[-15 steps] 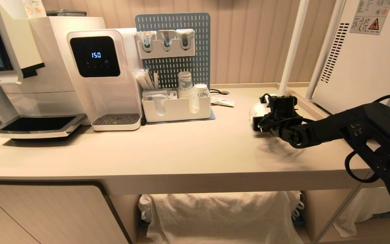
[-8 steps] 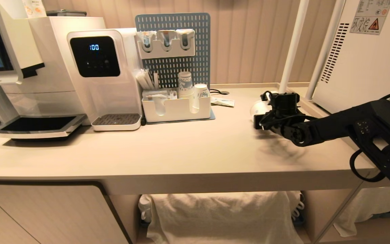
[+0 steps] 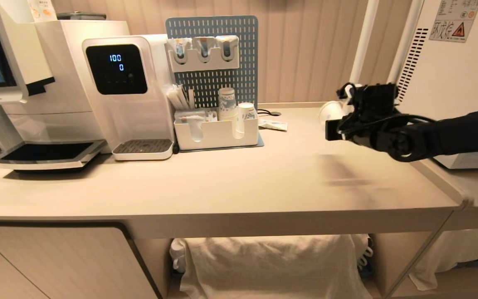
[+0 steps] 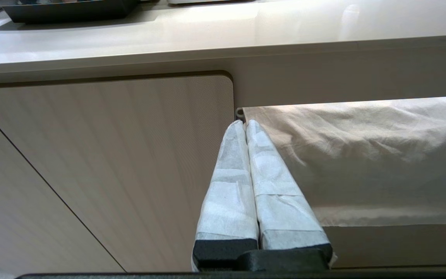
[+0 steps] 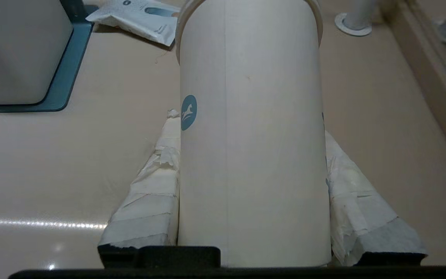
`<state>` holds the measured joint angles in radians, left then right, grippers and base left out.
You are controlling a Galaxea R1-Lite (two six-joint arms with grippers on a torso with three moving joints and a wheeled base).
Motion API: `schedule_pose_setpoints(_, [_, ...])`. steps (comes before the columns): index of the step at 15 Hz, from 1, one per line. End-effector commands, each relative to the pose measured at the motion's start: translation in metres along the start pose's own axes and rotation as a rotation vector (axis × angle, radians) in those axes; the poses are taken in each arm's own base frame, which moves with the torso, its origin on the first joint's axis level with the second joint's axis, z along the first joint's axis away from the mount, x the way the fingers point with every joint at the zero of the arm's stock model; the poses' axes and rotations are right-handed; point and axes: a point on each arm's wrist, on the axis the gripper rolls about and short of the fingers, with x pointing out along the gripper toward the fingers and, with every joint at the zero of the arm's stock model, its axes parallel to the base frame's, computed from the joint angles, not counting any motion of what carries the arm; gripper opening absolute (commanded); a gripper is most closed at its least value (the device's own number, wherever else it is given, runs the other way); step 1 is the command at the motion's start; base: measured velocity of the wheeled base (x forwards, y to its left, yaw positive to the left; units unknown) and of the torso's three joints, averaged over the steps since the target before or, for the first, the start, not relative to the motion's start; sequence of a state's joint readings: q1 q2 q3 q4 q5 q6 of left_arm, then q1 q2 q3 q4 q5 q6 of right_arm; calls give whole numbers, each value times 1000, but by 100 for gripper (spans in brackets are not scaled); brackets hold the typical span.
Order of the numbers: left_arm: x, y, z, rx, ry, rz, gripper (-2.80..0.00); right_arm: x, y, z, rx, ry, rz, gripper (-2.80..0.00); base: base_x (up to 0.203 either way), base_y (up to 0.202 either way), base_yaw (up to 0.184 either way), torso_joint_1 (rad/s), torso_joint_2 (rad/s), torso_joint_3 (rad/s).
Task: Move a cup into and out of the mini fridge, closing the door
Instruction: Put the paper cup in the freezer
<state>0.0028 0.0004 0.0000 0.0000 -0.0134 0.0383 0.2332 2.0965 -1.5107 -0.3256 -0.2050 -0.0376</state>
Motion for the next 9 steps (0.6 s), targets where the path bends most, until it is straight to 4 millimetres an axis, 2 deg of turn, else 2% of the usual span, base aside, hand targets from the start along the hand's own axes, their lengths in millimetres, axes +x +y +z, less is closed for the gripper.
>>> schedule_pose_setpoints(1, [0, 0, 0, 0, 0, 0, -280, -99, -24, 63, 11, -98, -23, -280, 0, 0, 0, 0, 0, 0])
schedule_pose_setpoints(3, [0, 0, 0, 0, 0, 0, -280, -176, -42, 79, 5, -101, -54, -280, 0, 0, 0, 0, 0, 0])
schedule_pose_setpoints(5, [0, 0, 0, 0, 0, 0, -280, -247, -59, 73, -6, -114, -84, -280, 0, 0, 0, 0, 0, 0])
schedule_pose_setpoints(7, [0, 0, 0, 0, 0, 0, -280, -308, -78, 47, -52, -123, -149, -280, 0, 0, 0, 0, 0, 0])
schedule_pose_setpoints(9, [0, 0, 0, 0, 0, 0, -280, -353, -87, 1, -89, -115, -203, -280, 0, 0, 0, 0, 0, 0])
